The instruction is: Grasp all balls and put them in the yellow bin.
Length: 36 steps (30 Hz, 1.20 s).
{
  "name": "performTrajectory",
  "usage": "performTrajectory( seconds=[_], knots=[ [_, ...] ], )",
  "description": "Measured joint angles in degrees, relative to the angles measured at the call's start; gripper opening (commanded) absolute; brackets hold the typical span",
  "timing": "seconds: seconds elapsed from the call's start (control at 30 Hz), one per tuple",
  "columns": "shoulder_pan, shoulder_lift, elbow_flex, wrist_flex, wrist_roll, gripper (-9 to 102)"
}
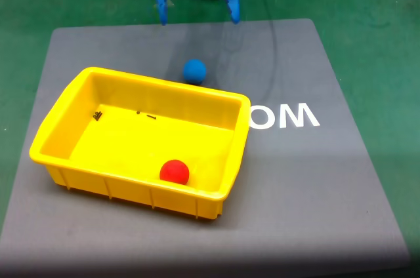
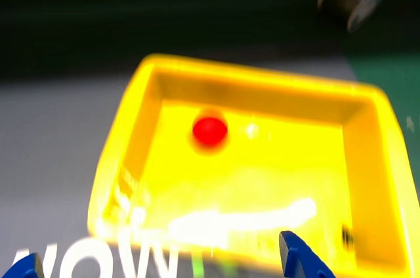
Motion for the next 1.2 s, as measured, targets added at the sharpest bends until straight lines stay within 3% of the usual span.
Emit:
performTrajectory(
  seconds=[0.23,0.5,1.2],
  knots=[
    [1.41,19.86,24.61,0.18,-3.69,40],
    [5.10,24.17,40.61,-4.04,-7.12,40],
    [6.24,9.32,44.74,-18.90,-8.17,38]
  ],
)
